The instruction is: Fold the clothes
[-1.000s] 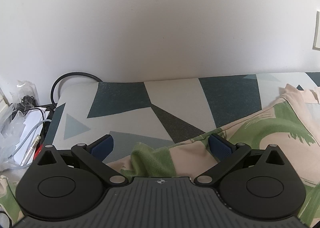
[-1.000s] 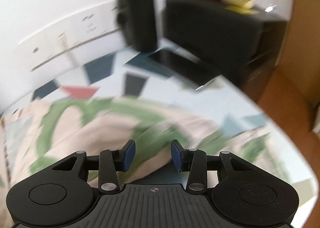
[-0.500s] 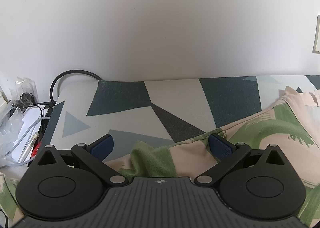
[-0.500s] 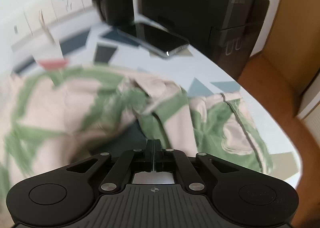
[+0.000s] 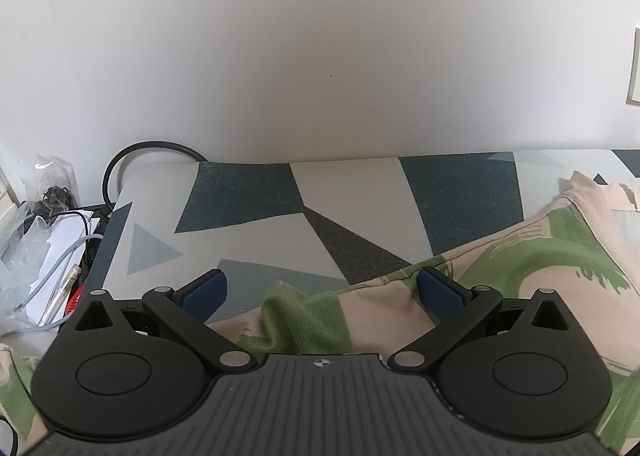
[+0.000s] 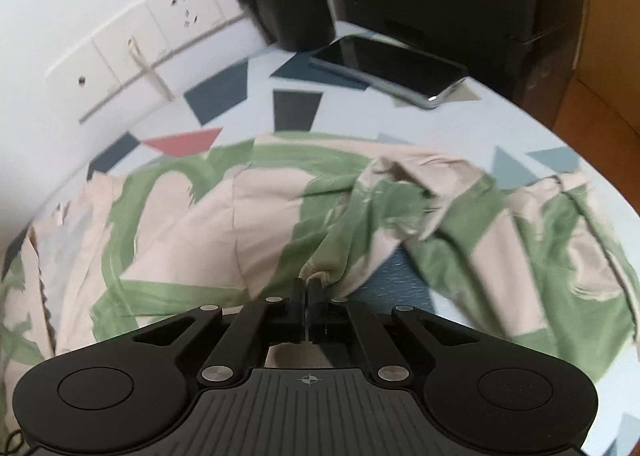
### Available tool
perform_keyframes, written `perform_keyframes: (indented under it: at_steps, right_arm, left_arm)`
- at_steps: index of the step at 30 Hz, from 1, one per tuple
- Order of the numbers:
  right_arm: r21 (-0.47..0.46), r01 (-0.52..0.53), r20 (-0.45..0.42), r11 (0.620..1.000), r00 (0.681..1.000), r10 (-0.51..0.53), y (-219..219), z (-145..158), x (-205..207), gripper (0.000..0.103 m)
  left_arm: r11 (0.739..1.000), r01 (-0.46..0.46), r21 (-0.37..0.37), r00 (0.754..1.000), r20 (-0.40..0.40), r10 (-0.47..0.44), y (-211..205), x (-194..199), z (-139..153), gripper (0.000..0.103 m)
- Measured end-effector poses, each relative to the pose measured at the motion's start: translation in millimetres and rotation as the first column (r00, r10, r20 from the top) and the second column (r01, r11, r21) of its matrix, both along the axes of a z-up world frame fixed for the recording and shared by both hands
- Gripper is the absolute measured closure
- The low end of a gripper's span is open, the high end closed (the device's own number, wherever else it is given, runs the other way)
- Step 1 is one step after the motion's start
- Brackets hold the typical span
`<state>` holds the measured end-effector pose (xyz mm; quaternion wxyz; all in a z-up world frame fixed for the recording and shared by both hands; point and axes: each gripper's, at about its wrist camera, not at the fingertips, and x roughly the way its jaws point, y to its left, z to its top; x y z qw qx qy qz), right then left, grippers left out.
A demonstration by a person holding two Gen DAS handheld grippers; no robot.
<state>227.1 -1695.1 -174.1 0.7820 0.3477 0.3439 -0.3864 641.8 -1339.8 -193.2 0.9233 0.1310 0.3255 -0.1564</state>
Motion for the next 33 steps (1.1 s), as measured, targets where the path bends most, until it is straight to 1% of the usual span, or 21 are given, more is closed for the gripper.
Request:
perform_keyframes:
  at_steps: [1, 3, 5, 8, 11, 13, 14, 16, 17, 18, 19, 20, 21, 23, 25, 27, 28, 30, 33]
  right_arm:
    - [-0.009, 0.008, 0.008, 1.000, 1.000, -0.008, 2, 4, -6, 0.103]
    - [-0.033, 0.010, -0.004, 0.999, 1.000, -0.010, 10, 11, -13, 0.103]
    - [-0.017, -0.002, -0.034, 1.000, 0.999, 0.002, 16, 8, -17, 0.103]
    - [0.016, 0.007, -0.113, 1.000, 0.994, -0.005, 24, -5, -21, 0.103]
    - [0.023, 0.018, -0.136, 1.000, 0.991, -0.015, 27, -4, -23, 0.103]
    - [-0.038, -0.009, -0.138, 0.999, 0.990, 0.004, 28, 7, -19, 0.102]
    - [-0.069, -0.024, -0.140, 0.997, 0.990, 0.014, 28, 12, -16, 0.098]
    - [-0.122, -0.081, -0.140, 0.989, 0.988, 0.064, 21, 19, 0, 0.085]
    - [-0.148, -0.110, -0.140, 0.983, 0.986, 0.089, 18, 22, 9, 0.073]
    - [-0.159, -0.140, -0.132, 0.977, 0.984, 0.119, 13, 22, 21, 0.067]
    - [-0.171, -0.169, -0.124, 0.971, 0.981, 0.149, 8, 21, 33, 0.065]
    - [-0.182, -0.197, -0.118, 0.963, 0.977, 0.177, 3, 21, 45, 0.060]
    - [-0.189, -0.210, -0.118, 0.959, 0.975, 0.190, -3, 18, 59, 0.057]
    - [-0.191, -0.232, -0.120, 0.954, 0.970, 0.212, -15, 13, 85, 0.055]
    - [-0.185, -0.252, -0.123, 0.950, 0.965, 0.232, -27, 6, 109, 0.053]
    - [-0.203, -0.285, -0.155, 0.937, 0.954, 0.256, -35, -1, 128, 0.052]
    - [-0.216, -0.305, -0.174, 0.928, 0.947, 0.271, -39, -3, 138, 0.051]
    - [-0.239, -0.346, -0.212, 0.907, 0.930, 0.299, -46, -9, 157, 0.051]
    - [-0.255, -0.450, -0.275, 0.856, 0.883, 0.382, -53, -14, 179, 0.052]
  left_arm:
    - [1.000, 0.000, -0.003, 1.000, -0.001, 0.000, 1, 0, 0, 0.000]
    - [1.000, 0.000, -0.009, 1.000, -0.003, 0.000, 2, 0, 0, 0.000]
    - [1.000, 0.000, -0.013, 1.000, -0.004, 0.000, 2, 0, 0, 0.000]
    - [1.000, -0.001, -0.019, 1.000, -0.009, 0.000, 2, 0, 0, 0.000]
    - [1.000, -0.001, -0.028, 1.000, -0.015, 0.001, 3, 1, 0, 0.000]
    - [0.999, -0.002, -0.033, 1.000, -0.019, 0.002, 3, 2, 0, 0.000]
    - [0.999, -0.003, -0.034, 1.000, -0.020, 0.002, 3, 2, 0, 0.000]
    - [0.999, -0.003, -0.035, 1.000, -0.020, 0.003, 2, 2, 0, 0.000]
    - [0.999, -0.003, -0.033, 1.000, -0.018, 0.003, 2, 1, 1, 0.000]
    - [1.000, -0.003, -0.029, 1.000, -0.015, 0.002, 1, 1, 1, 0.000]
    - [1.000, -0.003, -0.025, 1.000, -0.012, 0.002, 0, 0, 1, 0.000]
    - [1.000, -0.002, -0.022, 1.000, -0.009, 0.001, 0, 0, 1, 0.000]
    - [1.000, 0.000, -0.019, 1.000, -0.007, 0.000, 0, 0, 1, 0.000]
    - [1.000, 0.003, -0.015, 1.000, -0.003, -0.003, 0, -1, 1, 0.000]
    - [1.000, 0.007, 0.008, 1.000, 0.018, -0.007, 0, -5, 1, 0.000]
    - [0.999, 0.009, 0.042, 0.999, 0.050, -0.011, -3, -9, 1, 0.000]
    - [0.999, 0.007, 0.047, 0.998, 0.055, -0.010, -3, -10, 1, 0.000]
    - [0.999, 0.002, 0.049, 0.998, 0.056, -0.005, -2, -10, 1, 0.000]
    - [0.999, 0.005, 0.034, 0.999, 0.038, -0.007, 0, -6, 1, 0.000]
